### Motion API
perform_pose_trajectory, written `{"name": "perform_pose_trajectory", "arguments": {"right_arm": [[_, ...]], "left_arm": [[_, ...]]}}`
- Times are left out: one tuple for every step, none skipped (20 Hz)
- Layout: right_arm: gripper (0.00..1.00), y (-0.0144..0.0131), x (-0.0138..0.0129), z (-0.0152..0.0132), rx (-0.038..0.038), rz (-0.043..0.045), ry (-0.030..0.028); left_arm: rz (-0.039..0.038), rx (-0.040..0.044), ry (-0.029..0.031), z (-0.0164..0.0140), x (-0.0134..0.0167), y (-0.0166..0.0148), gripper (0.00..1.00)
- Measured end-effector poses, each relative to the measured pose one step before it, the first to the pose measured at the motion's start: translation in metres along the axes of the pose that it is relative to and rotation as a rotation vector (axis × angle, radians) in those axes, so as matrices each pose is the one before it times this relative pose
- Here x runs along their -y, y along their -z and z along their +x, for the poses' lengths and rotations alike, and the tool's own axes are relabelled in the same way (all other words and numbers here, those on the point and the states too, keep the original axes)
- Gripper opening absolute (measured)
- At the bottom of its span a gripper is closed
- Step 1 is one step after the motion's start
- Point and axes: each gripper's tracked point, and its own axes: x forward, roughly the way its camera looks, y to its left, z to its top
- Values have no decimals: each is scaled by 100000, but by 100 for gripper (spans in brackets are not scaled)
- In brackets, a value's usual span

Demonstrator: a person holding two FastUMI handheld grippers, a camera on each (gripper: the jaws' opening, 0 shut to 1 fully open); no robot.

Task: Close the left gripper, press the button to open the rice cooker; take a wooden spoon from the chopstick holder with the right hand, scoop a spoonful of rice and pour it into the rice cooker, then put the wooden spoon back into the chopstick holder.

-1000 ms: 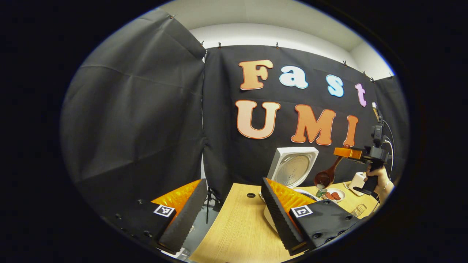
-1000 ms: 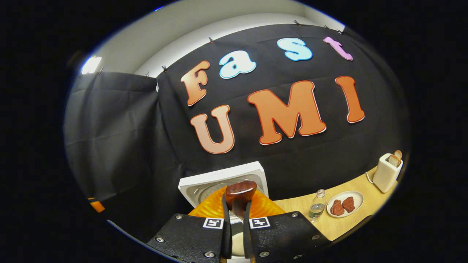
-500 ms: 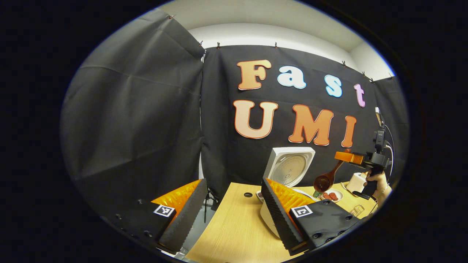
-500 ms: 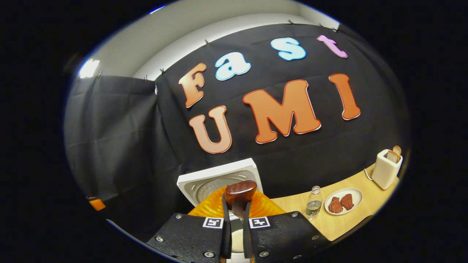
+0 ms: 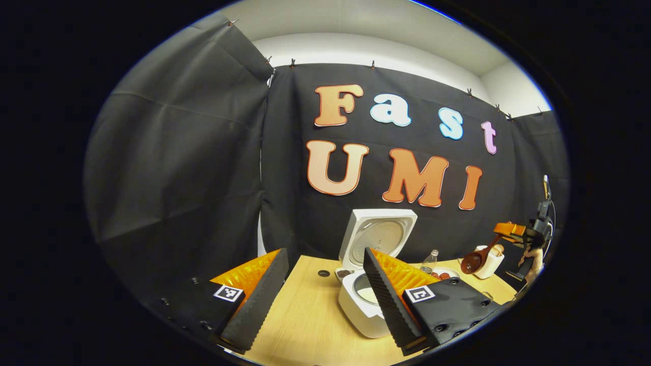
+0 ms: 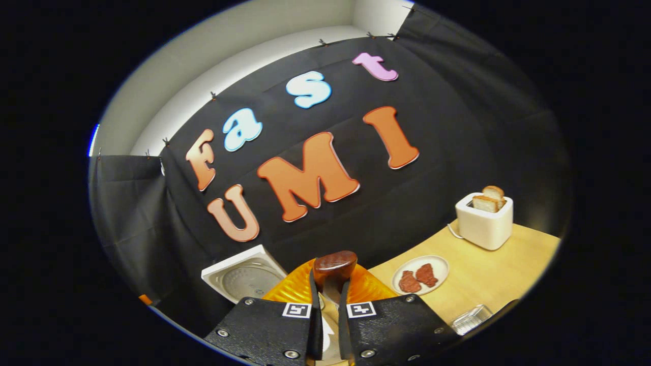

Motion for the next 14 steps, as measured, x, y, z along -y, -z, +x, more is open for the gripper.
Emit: {"name": "perform_pose_trajectory", "arguments": {"right_arm": [[11, -329, 1818, -765, 516, 38, 3114], [11, -299, 1829, -566, 307, -78, 2924], [11, -225, 1747, -590, 166, -119, 2656], [11, -40, 1777, -444, 151, -103, 2419], [11, 77, 1552, -513, -280, -474, 2130], [11, 402, 1499, -372, -932, -800, 2002], [11, 498, 1510, -302, -956, -959, 2086], [11, 607, 1359, -167, -929, -962, 2042], [11, 587, 1168, -64, -1197, -785, 1821], [11, 805, 1022, 25, -1403, -645, 1366], [11, 1077, 889, 148, -1834, -831, 1234], [12, 915, 667, 293, -1590, -912, 921], [12, 899, 663, 428, -1636, -1173, 1160], [12, 1144, 527, 512, -1732, -1490, 708]], "left_arm": [[-239, 210, 591, -46, 453, 19, 100], [-272, 71, 307, 70, 491, -5, 97], [-340, -31, 416, 45, 456, -11, 97], [-390, -77, 487, 15, 540, -29, 97], [-252, -206, 386, 23, 528, 6, 97], [-138, -242, 374, 21, 478, 105, 100], [-86, -233, 358, -12, 522, 71, 100], [-125, -128, 343, 7, 624, -54, 100], [-111, -109, -42, -56, 387, 64, 100], [40, 50, -723, -123, 221, 39, 100], [616, -140, -885, -48, 105, -51, 100], [968, -51, -1417, -114, 93, 58, 100], [1097, -216, -1063, -106, 43, 53, 100], [666, -326, -300, -279, 209, 108, 100]]}}
